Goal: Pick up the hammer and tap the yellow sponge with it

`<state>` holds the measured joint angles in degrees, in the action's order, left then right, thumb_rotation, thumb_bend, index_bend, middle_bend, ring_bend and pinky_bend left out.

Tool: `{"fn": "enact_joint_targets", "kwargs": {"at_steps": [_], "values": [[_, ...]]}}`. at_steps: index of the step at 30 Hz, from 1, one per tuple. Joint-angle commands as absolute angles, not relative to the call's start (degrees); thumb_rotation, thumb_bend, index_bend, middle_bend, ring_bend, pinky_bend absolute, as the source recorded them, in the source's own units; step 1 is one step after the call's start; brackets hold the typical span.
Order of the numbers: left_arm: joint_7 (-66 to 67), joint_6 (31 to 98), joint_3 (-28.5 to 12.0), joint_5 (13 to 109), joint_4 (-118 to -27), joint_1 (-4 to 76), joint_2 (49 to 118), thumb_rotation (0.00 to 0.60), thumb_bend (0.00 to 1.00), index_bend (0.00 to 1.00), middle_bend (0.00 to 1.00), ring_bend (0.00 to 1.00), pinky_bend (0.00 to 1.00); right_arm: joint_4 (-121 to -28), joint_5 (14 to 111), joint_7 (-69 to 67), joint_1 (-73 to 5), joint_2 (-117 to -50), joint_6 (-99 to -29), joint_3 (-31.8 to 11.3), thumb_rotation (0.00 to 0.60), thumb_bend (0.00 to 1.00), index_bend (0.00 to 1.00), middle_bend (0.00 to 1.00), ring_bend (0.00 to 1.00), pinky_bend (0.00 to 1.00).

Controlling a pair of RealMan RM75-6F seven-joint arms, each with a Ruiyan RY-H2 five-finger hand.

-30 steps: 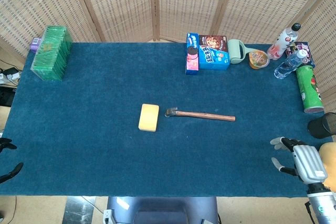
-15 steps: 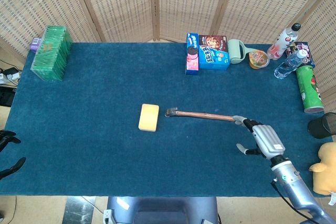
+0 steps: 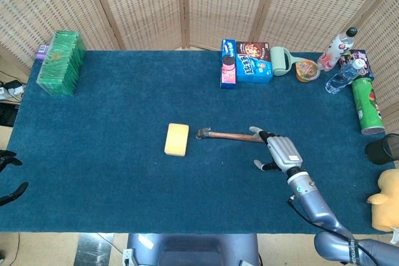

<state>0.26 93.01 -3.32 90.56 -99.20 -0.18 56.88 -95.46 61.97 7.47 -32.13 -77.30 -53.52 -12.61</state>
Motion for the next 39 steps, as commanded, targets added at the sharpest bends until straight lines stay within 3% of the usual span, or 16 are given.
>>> {"fn": "enact_joint_targets", "kwargs": {"at_steps": [1,13,39], "values": [[-0.3,92.6,-3.5,90.0,-98.6,0.0,57.0,0.6,0.22,0.42,0.33,0.23,0.17,-93.2,58.4,10.6,-34.5,-79.8,-53.0,-13.9,0.6,0.33,0.14,0.26,0.29,0.29],[-3.0,91.4,-3.8,88.0,-95.8,0.5,57.3,0.6,0.22,0.42,0.33,0.23,0.17,-89.6,51.8,16.0,-38.6,-83.7,-52.6,-14.5,0.6,0.33,0.27,0.26,0.25,0.24],[-9.0,90.5,-4.4,84.6,-89.6,0.4,58.2,0.6,0.22,0.42,0.33,0.23,0.17,-78.5,36.0,27.3,-49.4,-92.4,-49.6,-14.7,0.6,0.33,0.36,0.33,0.31,0.28]]}}
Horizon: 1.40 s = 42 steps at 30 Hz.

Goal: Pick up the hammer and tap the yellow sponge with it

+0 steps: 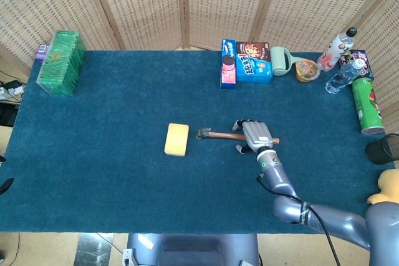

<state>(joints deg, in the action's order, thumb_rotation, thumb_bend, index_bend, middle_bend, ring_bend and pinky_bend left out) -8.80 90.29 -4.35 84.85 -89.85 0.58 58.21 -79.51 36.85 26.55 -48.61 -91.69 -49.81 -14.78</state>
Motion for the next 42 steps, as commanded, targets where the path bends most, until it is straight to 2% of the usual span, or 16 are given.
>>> {"fn": "enact_joint_targets", "kwargs": {"at_steps": [1,6,10,12,17,20,22,25,29,42], "values": [[-9.4,90.7,-4.4,84.3,-89.4,0.1,58.1,0.6,0.22,0.42,0.33,0.23,0.17,-77.5,34.9,27.9,-50.0,-93.2,-49.1,-14.8,0.6,0.33,0.37,0.33,0.31,0.28],[-10.1,91.6,-4.3,83.8,-88.9,-0.8,57.8,0.6,0.22,0.42,0.33,0.23,0.17,-73.6,31.5,29.5,-52.1,-95.6,-48.1,-15.0,0.6,0.35,0.44,0.38,0.38,0.34],[-10.7,92.3,-4.4,83.3,-88.6,-1.5,57.4,0.6,0.22,0.42,0.33,0.23,0.17,-70.6,29.4,30.5,-53.9,-97.4,-47.3,-15.5,0.6,0.33,0.54,0.45,0.48,0.42],[-11.0,92.7,-4.3,83.3,-88.4,-1.8,57.3,0.6,0.22,0.42,0.33,0.23,0.17,-69.8,28.8,30.6,-54.5,-97.9,-47.2,-16.0,0.6,0.31,0.58,0.51,0.55,0.48],[-12.0,93.4,-4.3,82.6,-87.6,-2.9,57.3,0.6,0.22,0.42,0.33,0.23,0.17,-70.1,29.5,30.0,-54.9,-98.4,-48.3,-16.6,0.6,0.29,0.72,0.74,0.84,0.74],[-12.3,93.4,-4.2,82.5,-87.4,-3.1,57.3,0.6,0.22,0.42,0.33,0.23,0.17,-70.9,29.5,28.9,-54.7,-97.9,-47.9,-17.1,0.6,0.27,0.75,0.84,0.96,0.87],[-12.4,93.4,-4.2,82.6,-87.3,-3.2,57.3,0.6,0.22,0.42,0.33,0.23,0.17,-71.5,29.9,27.3,-54.3,-97.6,-47.6,-17.7,0.6,0.26,0.77,0.89,1.0,0.93],[-12.5,93.6,-4.2,82.5,-87.3,-3.4,57.4,0.6,0.22,0.42,0.33,0.23,0.17,-73.1,30.3,23.5,-53.4,-96.5,-46.3,-19.3,0.6,0.26,0.78,0.95,1.0,0.99],[-12.3,93.6,-4.2,82.7,-87.6,-3.5,57.4,0.6,0.22,0.42,0.33,0.23,0.16,-75.9,31.2,18.8,-52.0,-94.8,-45.3,-21.0,0.6,0.26,0.8,0.99,1.0,1.0],[-10.8,94.3,-3.8,84.2,-89.1,-3.7,57.6,0.6,0.22,0.42,0.33,0.23,0.16,-86.8,30.1,1.2,-46.8,-89.8,-40.9,-27.0,0.6,0.26,0.82,1.0,1.0,1.0]]}}
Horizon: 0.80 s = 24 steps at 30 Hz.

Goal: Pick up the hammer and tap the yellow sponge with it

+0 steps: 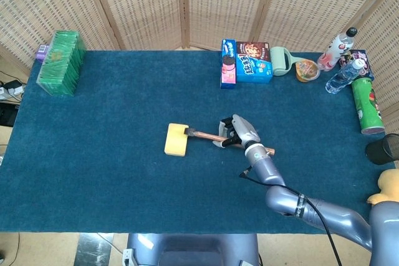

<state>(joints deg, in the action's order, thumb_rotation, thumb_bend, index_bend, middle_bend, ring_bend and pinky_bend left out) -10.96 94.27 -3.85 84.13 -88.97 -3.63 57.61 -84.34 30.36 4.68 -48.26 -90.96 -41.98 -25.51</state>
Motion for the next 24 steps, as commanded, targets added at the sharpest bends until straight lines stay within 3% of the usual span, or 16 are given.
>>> {"fn": "enact_joint_targets", "kwargs": {"at_steps": [1,11,17,24], "values": [[-10.5,94.4,-3.7,84.4,-89.2,-3.8,57.5,0.6,0.22,0.42,0.33,0.23,0.16,-88.0,29.9,-0.8,-46.2,-89.5,-40.2,-27.6,0.6,0.26,0.82,1.0,1.0,1.0],[-9.7,94.8,-3.3,84.8,-90.0,-4.3,57.6,0.6,0.22,0.42,0.33,0.23,0.16,-90.7,30.9,-10.3,-44.4,-88.5,-35.7,-29.2,0.6,0.26,0.82,1.0,1.0,1.0],[-9.6,95.1,-3.2,84.6,-90.2,-4.8,57.5,0.6,0.22,0.42,0.33,0.23,0.16,-87.0,32.0,-6.8,-47.4,-91.3,-39.5,-25.1,0.6,0.26,0.83,1.0,1.0,1.0],[-9.4,95.3,-3.3,84.4,-90.3,-5.0,57.3,0.6,0.22,0.42,0.33,0.23,0.16,-82.6,28.5,6.7,-53.3,-94.4,-45.6,-18.0,0.6,0.25,0.84,1.0,1.0,1.0]]}}
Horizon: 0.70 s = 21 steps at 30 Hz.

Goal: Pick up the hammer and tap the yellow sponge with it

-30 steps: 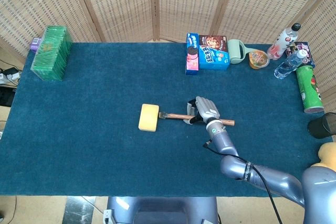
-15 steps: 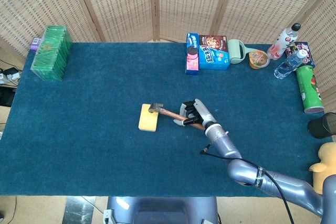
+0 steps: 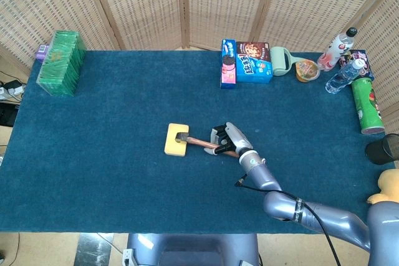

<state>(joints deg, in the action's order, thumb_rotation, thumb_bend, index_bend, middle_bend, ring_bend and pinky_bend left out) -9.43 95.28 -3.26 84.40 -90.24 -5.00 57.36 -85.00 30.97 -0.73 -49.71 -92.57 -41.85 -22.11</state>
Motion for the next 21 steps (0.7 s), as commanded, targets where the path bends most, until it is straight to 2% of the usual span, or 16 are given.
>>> {"fn": "enact_joint_targets", "kwargs": {"at_steps": [1,4,8,15,21], "values": [[-9.3,95.2,-3.3,84.5,-90.4,-4.9,57.3,0.6,0.22,0.42,0.33,0.23,0.16,-82.5,27.0,10.2,-54.5,-94.5,-46.9,-16.7,0.6,0.25,0.84,1.0,1.0,1.0],[-9.1,95.1,-3.4,84.8,-90.6,-4.6,57.3,0.6,0.22,0.42,0.33,0.23,0.16,-83.7,22.8,15.9,-56.5,-94.4,-51.0,-16.2,0.6,0.25,0.84,1.0,1.0,1.0],[-9.1,95.0,-3.5,85.1,-90.6,-4.4,57.4,0.6,0.22,0.42,0.33,0.23,0.16,-87.8,21.5,13.6,-55.3,-92.6,-52.5,-19.5,0.6,0.26,0.85,1.0,1.0,1.0],[-9.1,94.6,-3.3,85.4,-90.5,-4.3,57.7,0.6,0.22,0.42,0.33,0.23,0.16,-95.1,21.9,1.8,-49.9,-86.2,-45.2,-25.3,0.6,0.26,0.85,1.0,1.0,1.0],[-8.8,94.7,-3.2,85.6,-90.8,-4.3,57.7,0.6,0.22,0.42,0.33,0.23,0.16,-95.6,23.5,-5.6,-47.6,-84.2,-37.4,-26.9,0.6,0.26,0.85,1.0,1.0,1.0]]}}
